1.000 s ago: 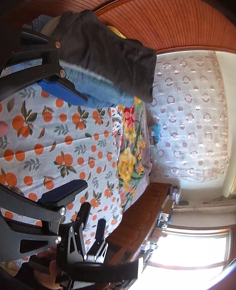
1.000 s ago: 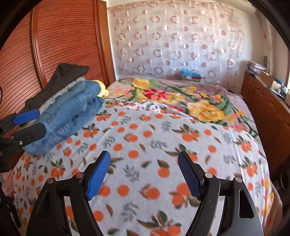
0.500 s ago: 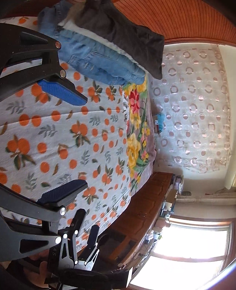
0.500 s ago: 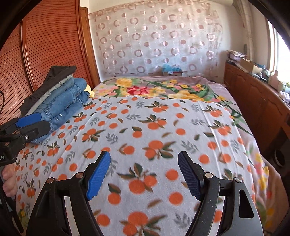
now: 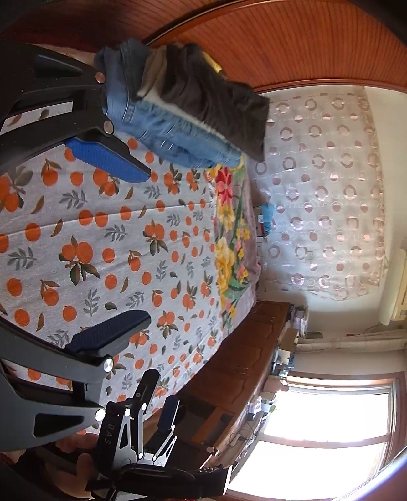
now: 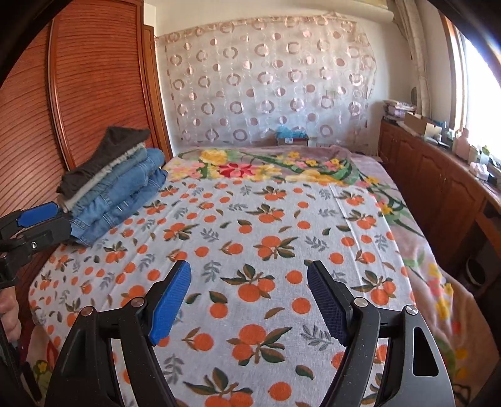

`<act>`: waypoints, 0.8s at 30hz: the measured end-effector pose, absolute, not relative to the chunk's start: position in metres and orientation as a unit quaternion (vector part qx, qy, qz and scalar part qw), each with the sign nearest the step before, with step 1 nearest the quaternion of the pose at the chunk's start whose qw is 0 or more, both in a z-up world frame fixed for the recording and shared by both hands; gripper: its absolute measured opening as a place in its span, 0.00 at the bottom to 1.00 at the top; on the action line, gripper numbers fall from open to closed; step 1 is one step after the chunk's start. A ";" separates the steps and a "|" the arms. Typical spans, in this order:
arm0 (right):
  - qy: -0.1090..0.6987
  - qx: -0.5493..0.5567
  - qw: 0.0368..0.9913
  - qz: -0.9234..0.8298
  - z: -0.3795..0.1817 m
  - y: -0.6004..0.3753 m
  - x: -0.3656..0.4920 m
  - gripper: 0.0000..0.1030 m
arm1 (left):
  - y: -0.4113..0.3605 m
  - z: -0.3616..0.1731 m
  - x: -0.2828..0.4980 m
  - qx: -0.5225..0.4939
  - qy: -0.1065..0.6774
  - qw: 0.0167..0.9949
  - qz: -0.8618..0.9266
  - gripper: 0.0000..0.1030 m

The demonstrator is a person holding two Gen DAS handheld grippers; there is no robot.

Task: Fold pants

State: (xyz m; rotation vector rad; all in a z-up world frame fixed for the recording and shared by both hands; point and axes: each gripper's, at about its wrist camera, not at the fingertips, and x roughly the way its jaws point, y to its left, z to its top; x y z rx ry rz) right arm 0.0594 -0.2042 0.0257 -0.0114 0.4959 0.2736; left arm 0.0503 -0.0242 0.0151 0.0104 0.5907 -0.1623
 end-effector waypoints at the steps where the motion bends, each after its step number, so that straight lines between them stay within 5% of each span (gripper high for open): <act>1: 0.239 -0.005 0.962 0.135 0.025 -0.208 0.050 0.76 | -0.024 0.020 0.046 0.006 0.284 0.956 -0.079 0.82; 24: 0.139 0.000 0.985 0.104 0.028 -0.218 -0.029 0.76 | 0.012 0.025 -0.001 -0.011 0.248 0.968 -0.025 0.82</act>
